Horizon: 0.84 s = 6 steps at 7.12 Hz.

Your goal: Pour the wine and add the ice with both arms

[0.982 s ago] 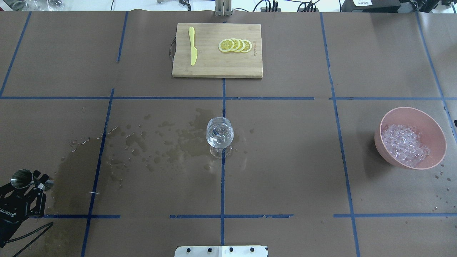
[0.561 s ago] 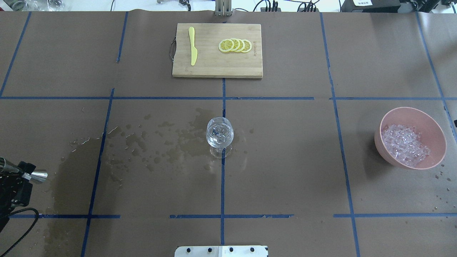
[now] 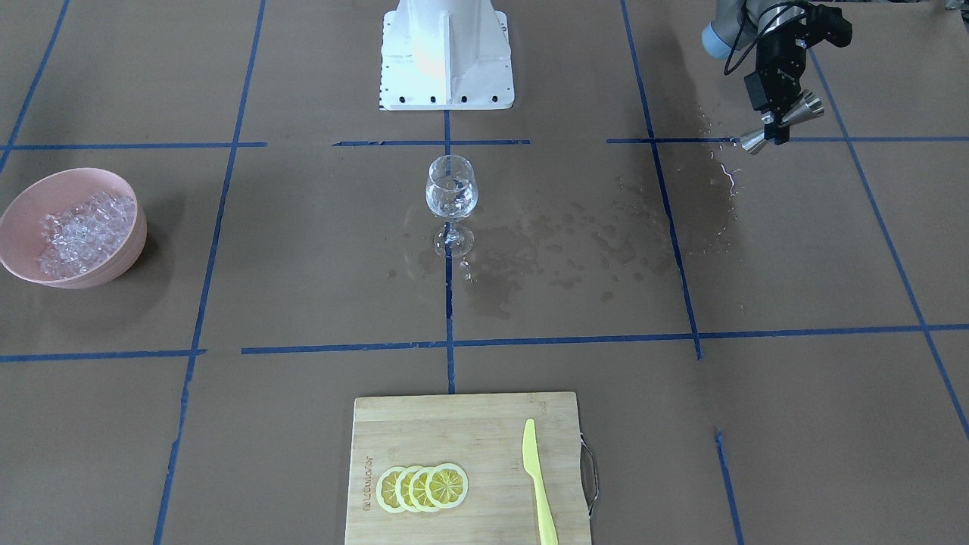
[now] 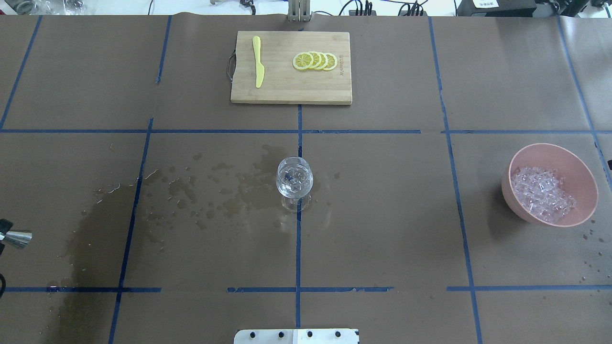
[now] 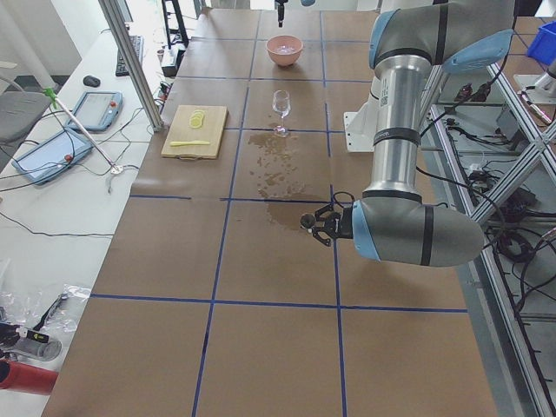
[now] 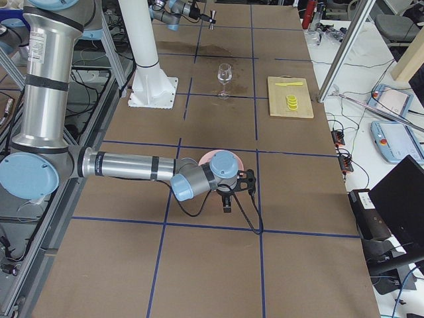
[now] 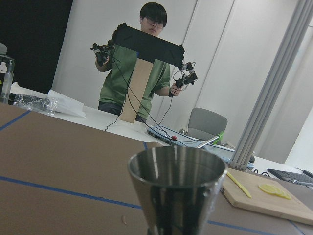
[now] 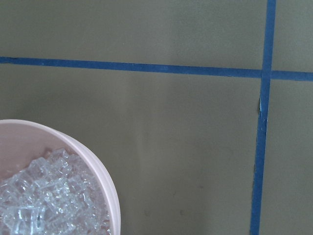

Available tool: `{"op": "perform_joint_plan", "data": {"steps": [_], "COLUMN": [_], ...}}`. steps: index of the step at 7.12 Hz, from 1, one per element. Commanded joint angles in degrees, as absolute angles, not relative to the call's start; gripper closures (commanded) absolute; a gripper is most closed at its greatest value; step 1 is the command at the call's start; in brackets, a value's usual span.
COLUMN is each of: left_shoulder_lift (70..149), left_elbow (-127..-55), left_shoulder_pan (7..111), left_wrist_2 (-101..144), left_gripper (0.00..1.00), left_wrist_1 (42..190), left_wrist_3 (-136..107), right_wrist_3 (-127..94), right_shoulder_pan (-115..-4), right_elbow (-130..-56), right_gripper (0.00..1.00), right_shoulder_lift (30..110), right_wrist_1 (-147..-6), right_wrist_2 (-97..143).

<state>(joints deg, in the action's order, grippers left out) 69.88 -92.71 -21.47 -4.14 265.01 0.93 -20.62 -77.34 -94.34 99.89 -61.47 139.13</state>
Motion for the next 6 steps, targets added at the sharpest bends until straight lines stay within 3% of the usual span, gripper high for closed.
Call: {"op": "perform_joint_plan", "data": {"steps": [1, 6], "left_shoulder_lift": [65.83, 67.23], "left_elbow": [-87.55, -87.1], "left_shoulder_pan": [-27.93, -31.73], "left_wrist_2": [-10.79, -12.65], "left_gripper": [1.0, 1.0], "left_wrist_1": [270.24, 272.99], "left_wrist_3": [1.75, 11.97], "right_wrist_3": [-20.65, -20.65], "right_shoulder_pan": [-77.34, -77.34], "right_elbow": [-94.39, -94.48], "right_gripper": [0.0, 0.0], "right_shoulder_lift": [99.32, 99.23], "right_wrist_1": [-61.52, -61.52], "right_wrist_2": [139.13, 139.13]}}
